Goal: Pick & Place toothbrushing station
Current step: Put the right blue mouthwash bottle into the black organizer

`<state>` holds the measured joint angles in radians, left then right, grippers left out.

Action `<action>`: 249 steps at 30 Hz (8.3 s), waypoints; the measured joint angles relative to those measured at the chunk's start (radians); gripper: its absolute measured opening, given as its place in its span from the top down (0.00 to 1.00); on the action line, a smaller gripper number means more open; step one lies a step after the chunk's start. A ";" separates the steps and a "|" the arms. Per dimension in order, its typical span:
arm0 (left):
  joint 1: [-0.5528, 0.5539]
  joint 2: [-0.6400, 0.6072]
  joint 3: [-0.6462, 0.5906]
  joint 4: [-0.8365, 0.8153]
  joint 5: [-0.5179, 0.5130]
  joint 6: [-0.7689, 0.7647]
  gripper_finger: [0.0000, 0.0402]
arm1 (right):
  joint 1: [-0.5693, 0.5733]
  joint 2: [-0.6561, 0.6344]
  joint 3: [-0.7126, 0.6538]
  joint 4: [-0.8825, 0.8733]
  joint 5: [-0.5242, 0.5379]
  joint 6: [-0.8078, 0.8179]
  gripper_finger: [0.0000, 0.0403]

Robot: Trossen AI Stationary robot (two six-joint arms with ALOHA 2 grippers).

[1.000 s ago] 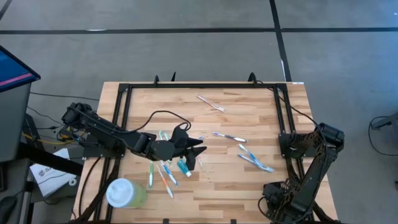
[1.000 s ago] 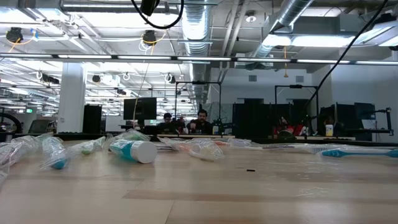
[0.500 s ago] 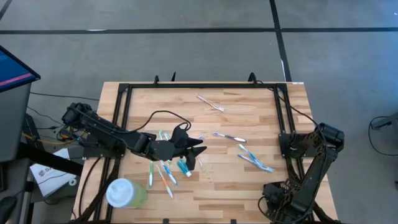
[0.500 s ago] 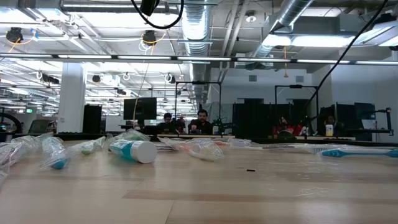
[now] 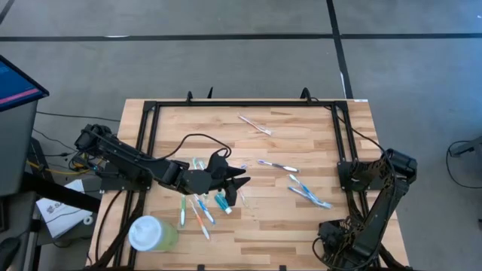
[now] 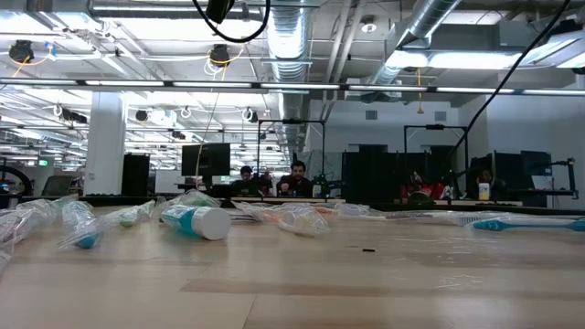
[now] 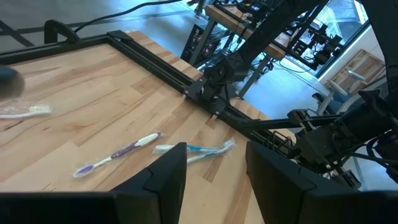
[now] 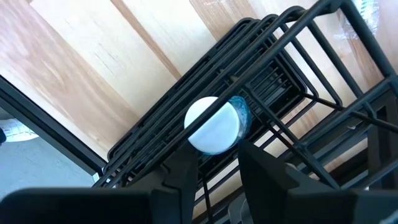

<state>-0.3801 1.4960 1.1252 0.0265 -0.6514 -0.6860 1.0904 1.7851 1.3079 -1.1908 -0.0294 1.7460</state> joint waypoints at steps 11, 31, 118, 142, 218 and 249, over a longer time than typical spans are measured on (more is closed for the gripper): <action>0.000 0.000 0.000 0.000 0.000 0.000 0.60 | 0.002 0.000 0.000 0.002 -0.002 0.009 0.77; 0.000 0.000 0.000 0.000 -0.012 0.000 0.60 | 0.002 0.001 0.023 -0.009 0.003 0.009 0.83; 0.006 0.000 0.000 0.005 -0.011 0.006 0.60 | 0.009 -0.091 0.066 -0.077 0.077 0.225 0.98; 0.006 0.000 0.000 0.005 -0.010 0.008 0.60 | -0.001 -0.092 0.049 -0.072 0.106 0.263 1.00; 0.008 0.000 0.000 0.005 -0.010 0.027 0.60 | -0.013 -0.078 0.047 -0.095 0.086 0.260 1.00; -0.086 0.082 0.028 0.172 0.105 0.011 1.00 | 0.091 -0.078 0.119 -0.052 0.221 0.496 1.00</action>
<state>-0.4664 1.5775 1.1527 0.1983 -0.5463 -0.6745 1.1816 1.7073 1.4267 -1.2425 0.1920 2.2418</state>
